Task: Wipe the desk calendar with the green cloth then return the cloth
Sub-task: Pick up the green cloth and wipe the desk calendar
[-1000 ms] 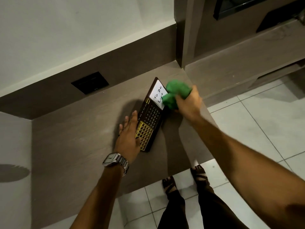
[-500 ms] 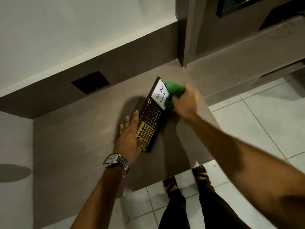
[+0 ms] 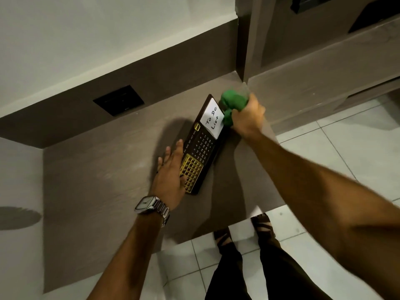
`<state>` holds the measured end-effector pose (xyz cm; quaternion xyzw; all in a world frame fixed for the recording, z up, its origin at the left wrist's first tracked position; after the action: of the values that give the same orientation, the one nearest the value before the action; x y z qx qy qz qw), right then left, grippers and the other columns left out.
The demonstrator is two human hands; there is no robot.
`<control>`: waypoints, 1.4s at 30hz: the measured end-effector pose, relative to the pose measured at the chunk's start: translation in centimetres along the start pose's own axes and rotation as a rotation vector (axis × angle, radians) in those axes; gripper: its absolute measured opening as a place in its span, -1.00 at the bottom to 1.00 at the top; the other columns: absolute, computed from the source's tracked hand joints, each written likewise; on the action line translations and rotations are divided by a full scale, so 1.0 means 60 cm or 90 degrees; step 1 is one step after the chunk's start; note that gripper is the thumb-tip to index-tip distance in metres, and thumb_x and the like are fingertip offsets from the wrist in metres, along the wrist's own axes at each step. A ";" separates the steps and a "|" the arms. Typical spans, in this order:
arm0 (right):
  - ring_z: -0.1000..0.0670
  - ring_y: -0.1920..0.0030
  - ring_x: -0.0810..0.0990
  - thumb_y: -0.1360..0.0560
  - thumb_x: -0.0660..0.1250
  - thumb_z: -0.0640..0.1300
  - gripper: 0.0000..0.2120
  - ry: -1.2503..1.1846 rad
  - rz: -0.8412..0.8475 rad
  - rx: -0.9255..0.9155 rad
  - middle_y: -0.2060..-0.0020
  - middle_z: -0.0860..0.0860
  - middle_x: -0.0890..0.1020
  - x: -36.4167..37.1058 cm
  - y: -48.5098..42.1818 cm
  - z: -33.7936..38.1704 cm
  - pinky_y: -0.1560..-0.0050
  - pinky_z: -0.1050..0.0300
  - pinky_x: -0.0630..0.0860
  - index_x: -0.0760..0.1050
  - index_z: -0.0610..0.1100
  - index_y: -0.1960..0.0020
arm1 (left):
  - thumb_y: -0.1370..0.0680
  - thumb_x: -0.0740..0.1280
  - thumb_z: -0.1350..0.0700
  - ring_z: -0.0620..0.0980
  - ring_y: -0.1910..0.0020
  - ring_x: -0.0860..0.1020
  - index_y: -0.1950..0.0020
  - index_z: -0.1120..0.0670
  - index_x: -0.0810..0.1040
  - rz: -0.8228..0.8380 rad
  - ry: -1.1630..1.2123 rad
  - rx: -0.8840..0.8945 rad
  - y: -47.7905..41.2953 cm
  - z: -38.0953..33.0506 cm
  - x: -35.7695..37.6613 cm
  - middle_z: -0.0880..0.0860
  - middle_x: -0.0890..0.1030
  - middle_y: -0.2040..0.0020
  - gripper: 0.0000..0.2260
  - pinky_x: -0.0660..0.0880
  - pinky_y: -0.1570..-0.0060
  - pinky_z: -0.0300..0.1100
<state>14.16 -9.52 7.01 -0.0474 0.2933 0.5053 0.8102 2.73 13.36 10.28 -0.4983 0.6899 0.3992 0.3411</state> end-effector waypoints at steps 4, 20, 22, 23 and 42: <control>-0.19 -0.21 0.52 -0.40 0.46 -0.30 -0.48 0.034 0.028 -0.081 -0.21 -0.17 0.54 0.022 0.143 -0.053 -0.23 -0.07 0.45 0.42 -0.12 -0.31 | -0.49 0.33 0.30 -0.12 -0.41 -0.22 -0.46 -0.23 -0.26 0.008 0.003 -0.009 0.007 0.012 -0.010 -0.12 -0.10 -0.47 -0.10 -0.16 -0.42 0.03; -0.07 -0.25 0.43 -0.38 0.43 -0.16 -0.40 -0.017 -0.005 -0.165 -0.24 -0.06 0.41 -0.001 0.159 -0.035 -0.23 -0.08 0.49 0.33 0.13 -0.35 | -0.51 0.33 0.24 0.04 -0.48 0.00 -0.47 -0.23 -0.31 0.051 0.008 -0.024 0.015 0.027 -0.013 0.05 0.01 -0.54 -0.09 0.06 -0.43 0.15; -0.14 -0.46 0.22 -0.36 0.43 -0.31 -0.27 0.015 0.114 -0.297 -0.43 -0.12 0.24 0.043 0.232 -0.041 -0.41 -0.14 0.32 0.30 0.05 -0.45 | -0.49 0.34 0.28 -0.08 -0.40 -0.09 -0.48 -0.24 -0.27 0.029 0.004 -0.015 0.016 0.026 -0.012 0.06 0.04 -0.54 -0.09 -0.04 -0.37 -0.01; -0.15 -0.53 0.06 -0.37 0.41 -0.32 -0.23 0.036 0.168 -0.367 -0.52 -0.12 0.13 0.063 0.263 -0.044 -0.45 -0.17 0.20 0.23 0.01 -0.50 | -0.48 0.35 0.29 -0.10 -0.38 -0.10 -0.49 -0.24 -0.25 0.022 0.003 -0.014 0.016 0.026 -0.011 0.05 0.05 -0.54 -0.08 -0.04 -0.35 -0.04; -0.24 -0.53 -0.10 -0.43 0.42 -0.32 -0.16 0.387 0.213 -0.629 -0.56 -0.09 0.04 0.050 0.202 -0.078 -0.47 -0.29 -0.04 0.04 -0.04 -0.56 | -0.48 0.34 0.30 -0.13 -0.43 -0.16 -0.50 -0.14 -0.25 0.008 -0.010 0.013 0.007 0.027 -0.012 -0.12 -0.09 -0.42 -0.10 -0.18 -0.40 -0.08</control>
<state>2.85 -3.00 4.26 -0.5139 0.2458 0.6661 0.4814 2.62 15.20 10.28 -0.4874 0.6941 0.3981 0.3494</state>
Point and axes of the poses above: each hand's wrist, its own y-axis away from the middle knuckle, its own x-axis out of the palm, z = x × y, the point moved 3 cm from there along -y, towards the middle knuckle
